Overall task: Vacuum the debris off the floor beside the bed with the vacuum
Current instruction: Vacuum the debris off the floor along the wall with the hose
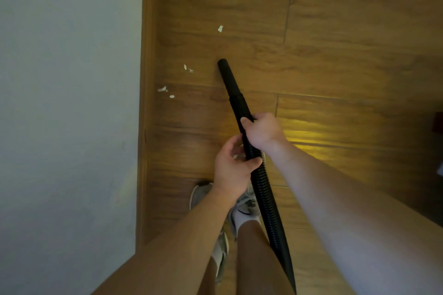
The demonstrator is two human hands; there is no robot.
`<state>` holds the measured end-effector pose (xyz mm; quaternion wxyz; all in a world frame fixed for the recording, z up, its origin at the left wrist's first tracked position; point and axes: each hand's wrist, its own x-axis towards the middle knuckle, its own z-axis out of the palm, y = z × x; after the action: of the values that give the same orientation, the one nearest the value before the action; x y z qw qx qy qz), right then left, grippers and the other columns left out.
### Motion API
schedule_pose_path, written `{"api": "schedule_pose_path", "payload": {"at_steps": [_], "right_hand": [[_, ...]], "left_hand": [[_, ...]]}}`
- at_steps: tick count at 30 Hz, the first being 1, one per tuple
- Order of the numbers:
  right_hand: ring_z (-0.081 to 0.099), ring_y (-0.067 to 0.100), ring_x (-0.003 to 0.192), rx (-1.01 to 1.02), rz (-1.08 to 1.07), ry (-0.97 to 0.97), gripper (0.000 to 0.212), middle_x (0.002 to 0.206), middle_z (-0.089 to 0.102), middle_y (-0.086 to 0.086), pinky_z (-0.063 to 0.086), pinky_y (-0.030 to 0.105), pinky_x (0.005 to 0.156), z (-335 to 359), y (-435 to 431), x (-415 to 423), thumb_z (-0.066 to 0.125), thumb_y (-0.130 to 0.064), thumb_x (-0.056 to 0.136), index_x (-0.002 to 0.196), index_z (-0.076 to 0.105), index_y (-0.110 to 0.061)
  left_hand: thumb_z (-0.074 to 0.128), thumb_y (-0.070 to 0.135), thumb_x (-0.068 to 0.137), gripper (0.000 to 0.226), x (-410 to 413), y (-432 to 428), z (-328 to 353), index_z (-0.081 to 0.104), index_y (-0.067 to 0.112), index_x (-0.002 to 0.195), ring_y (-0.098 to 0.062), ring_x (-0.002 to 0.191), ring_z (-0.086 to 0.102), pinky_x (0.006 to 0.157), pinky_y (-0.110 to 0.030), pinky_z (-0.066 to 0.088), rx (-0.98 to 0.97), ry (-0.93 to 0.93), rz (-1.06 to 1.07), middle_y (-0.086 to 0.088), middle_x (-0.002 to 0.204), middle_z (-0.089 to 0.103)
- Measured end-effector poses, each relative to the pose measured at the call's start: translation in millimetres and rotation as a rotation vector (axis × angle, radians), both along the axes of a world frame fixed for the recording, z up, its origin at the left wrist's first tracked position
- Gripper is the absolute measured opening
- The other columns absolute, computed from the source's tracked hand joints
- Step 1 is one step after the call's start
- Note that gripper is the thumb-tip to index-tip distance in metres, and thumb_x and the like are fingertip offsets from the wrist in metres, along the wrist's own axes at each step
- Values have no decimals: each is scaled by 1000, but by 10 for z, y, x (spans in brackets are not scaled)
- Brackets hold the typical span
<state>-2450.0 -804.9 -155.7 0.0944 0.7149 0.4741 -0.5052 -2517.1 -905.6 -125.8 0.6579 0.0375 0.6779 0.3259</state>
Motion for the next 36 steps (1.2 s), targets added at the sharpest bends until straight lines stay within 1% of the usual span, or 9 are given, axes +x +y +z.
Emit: {"api": "schedule_pose_path", "payload": {"at_steps": [3,5,10,15,20,23,27,33,36], "right_hand": [[65,28,80,3,28,-10,29,89,70,10,45,27,65,-16,134,-7,55,-38,99,103,71,-13],[65,29,81,8,32,-2,30,89,70,10,44,27,65,-34,247,-11,55,-38,99,104,71,-13],[61,25,77,36,41,27,28,86,66,7,41,26,66,-52,529,-45,55,-37,99,104,71,-14],[62,25,77,46,77,31,30,84,67,6,38,26,59,-71,781,-119,54,-38,100,102,70,-13],[57,17,67,28,140,20,28,84,65,3,37,24,51,-102,935,-175,54,-39,99,103,70,-17],[51,9,60,12,186,6,26,82,63,1,33,22,48,-112,944,-198,54,-40,99,100,68,-18],[58,17,68,-1,181,27,26,84,67,2,39,25,54,-127,897,-221,56,-39,98,101,70,-17],[55,8,63,-17,222,45,23,79,64,-2,35,23,49,-80,822,-293,56,-40,98,102,70,-21],[56,11,66,-23,244,49,27,86,66,0,37,23,51,-48,768,-329,57,-40,98,108,72,-19]], "left_hand": [[74,-12,83,58,-19,153,3,57,19,129,-6,89,69,67,-15,55,-12,-14,1,0,108,68],[76,-10,82,62,-31,261,-5,56,19,134,-8,88,72,68,-17,56,-16,-1,-8,1,104,70],[77,-6,83,63,-60,533,-5,56,26,133,-4,85,73,67,-15,56,1,37,7,3,107,71],[76,-6,84,63,-112,763,5,55,33,129,-1,83,72,66,-14,55,25,52,37,6,105,70],[76,-4,84,59,-126,856,-9,56,39,120,-9,92,73,72,-21,58,18,52,82,3,109,72],[76,-3,84,61,-127,845,-9,57,35,127,-12,94,74,75,-23,59,6,53,93,1,110,72],[78,-4,82,63,-126,790,-28,59,30,131,-15,95,74,82,-32,61,-10,54,123,-1,110,73],[78,-3,82,60,-160,683,-1,59,33,127,-14,94,74,75,-26,60,-17,57,174,-1,109,73],[78,-3,82,60,-188,613,24,60,31,128,-15,95,74,82,-33,61,-21,49,182,-1,108,73]]}}
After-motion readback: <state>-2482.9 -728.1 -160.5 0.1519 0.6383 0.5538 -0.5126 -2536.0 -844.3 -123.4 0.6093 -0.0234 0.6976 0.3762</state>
